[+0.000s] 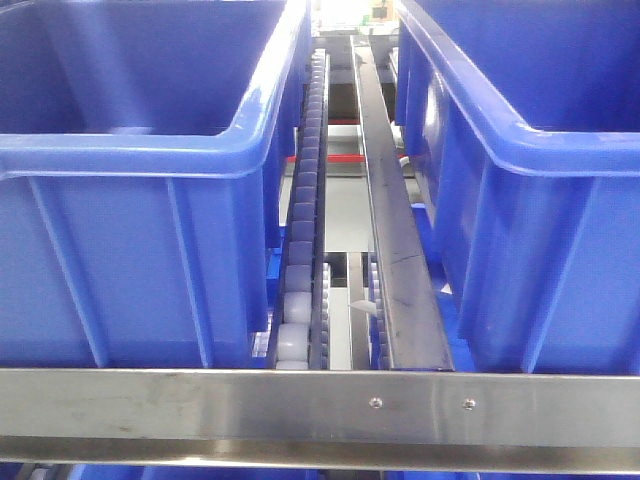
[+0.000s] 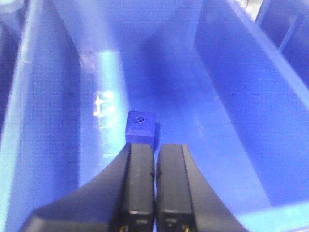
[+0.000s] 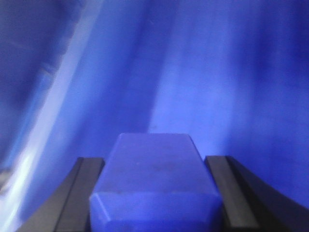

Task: Pick and sort blue part to right shelf
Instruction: 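Lower the left gripper into its bin and open it, then lower the right gripper into its bin and open it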

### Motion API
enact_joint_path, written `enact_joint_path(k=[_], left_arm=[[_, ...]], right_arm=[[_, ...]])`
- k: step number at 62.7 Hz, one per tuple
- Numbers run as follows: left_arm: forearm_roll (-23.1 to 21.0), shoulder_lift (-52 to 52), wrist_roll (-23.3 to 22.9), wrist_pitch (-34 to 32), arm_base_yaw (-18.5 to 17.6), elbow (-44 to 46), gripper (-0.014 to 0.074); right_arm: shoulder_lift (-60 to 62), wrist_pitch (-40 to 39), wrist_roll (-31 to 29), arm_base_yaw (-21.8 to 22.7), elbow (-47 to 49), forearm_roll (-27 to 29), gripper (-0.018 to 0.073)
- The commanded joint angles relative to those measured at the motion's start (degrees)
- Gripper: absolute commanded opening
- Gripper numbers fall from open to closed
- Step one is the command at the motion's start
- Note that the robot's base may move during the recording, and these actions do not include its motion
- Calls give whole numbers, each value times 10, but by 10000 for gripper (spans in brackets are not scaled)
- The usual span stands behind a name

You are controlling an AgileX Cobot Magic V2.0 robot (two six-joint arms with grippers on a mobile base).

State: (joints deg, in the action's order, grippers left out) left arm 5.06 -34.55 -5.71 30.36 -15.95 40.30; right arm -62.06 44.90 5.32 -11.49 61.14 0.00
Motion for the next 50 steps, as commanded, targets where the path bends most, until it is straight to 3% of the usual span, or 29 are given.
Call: enact_joint_path(k=[1, 14, 37, 50], left_arm=[[3, 14, -1, -47, -5, 8, 125], [1, 20, -1, -31, -5, 6, 125], [-3, 20, -1, -31, -5, 6, 124], [-3, 20, -1, -31, -5, 6, 124]], right_arm=[[-55, -17, 0, 31, 56, -5, 297], [-192, -23, -19, 99, 115, -9, 297], [-353, -109, -32, 105, 138, -16, 297], [-397, -118, -32, 105, 138, -17, 302]])
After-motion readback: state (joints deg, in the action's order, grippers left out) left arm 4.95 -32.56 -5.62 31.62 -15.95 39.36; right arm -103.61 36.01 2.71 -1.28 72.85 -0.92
